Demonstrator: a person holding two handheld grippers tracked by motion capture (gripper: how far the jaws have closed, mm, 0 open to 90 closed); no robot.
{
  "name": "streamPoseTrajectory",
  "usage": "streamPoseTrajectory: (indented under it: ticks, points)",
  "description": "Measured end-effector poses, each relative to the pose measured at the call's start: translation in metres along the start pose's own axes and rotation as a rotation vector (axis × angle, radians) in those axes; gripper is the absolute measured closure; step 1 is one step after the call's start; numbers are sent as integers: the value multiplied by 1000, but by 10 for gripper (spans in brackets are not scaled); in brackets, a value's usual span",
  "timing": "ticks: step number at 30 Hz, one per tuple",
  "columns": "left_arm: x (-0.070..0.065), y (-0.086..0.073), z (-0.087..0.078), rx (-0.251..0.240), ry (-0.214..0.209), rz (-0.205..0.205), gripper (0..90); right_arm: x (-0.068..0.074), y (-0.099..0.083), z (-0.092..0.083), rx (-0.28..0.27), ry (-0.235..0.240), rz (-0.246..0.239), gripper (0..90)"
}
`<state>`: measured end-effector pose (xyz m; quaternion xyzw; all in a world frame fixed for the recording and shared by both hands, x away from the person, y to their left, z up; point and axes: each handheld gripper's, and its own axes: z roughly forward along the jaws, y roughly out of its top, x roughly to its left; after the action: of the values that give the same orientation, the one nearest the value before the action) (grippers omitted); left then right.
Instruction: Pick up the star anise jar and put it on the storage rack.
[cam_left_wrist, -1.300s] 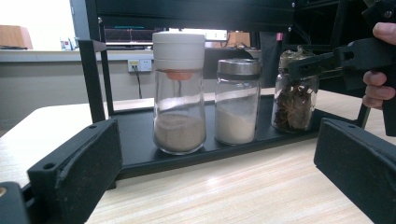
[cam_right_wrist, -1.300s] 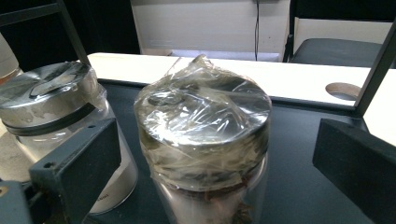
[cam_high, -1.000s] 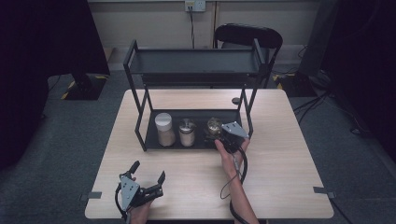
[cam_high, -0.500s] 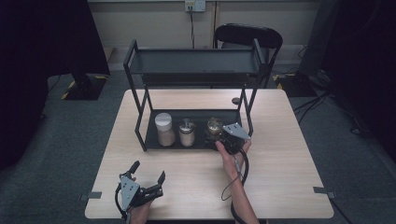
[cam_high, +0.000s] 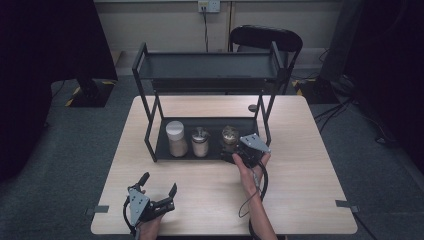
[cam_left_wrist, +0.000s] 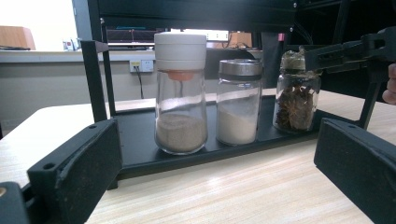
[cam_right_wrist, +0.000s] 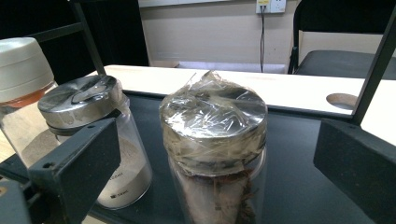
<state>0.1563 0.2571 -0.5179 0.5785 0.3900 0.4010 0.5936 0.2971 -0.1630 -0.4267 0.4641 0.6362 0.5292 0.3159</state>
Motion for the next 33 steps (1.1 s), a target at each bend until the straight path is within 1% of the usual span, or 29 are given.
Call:
streamPoseTrajectory:
  ticks: [5, 8, 10, 15, 20, 22, 25, 30, 33]
  points:
    - [1, 0, 0, 0, -4, 0, 2, 1, -1, -6, -21, 4, -4, 0]
    - [1, 0, 0, 0, -5, 1, 2, 7, -1, -8, -29, -13, -25, 0]
    - [1, 0, 0, 0, -5, 0, 2, 9, 0, -9, -26, -15, -33, 0]
    - [1, 0, 0, 0, -5, 0, 2, 9, 2, -11, -25, -13, -20, 0]
    - [1, 0, 0, 0, -6, 0, 2, 10, 1, -14, -22, -14, -20, 0]
    - [1, 0, 0, 0, -6, 0, 2, 10, 1, -15, -17, -15, -28, 0]
    - [1, 0, 0, 0, -6, 0, 2, 10, -1, -18, -22, -17, -17, 0]
    - [1, 0, 0, 0, -6, 1, 2, 11, -2, -23, -25, -17, -20, 0]
    - [1, 0, 0, 0, -8, 1, 1, 13, -4, -29, -44, -27, -27, 0]
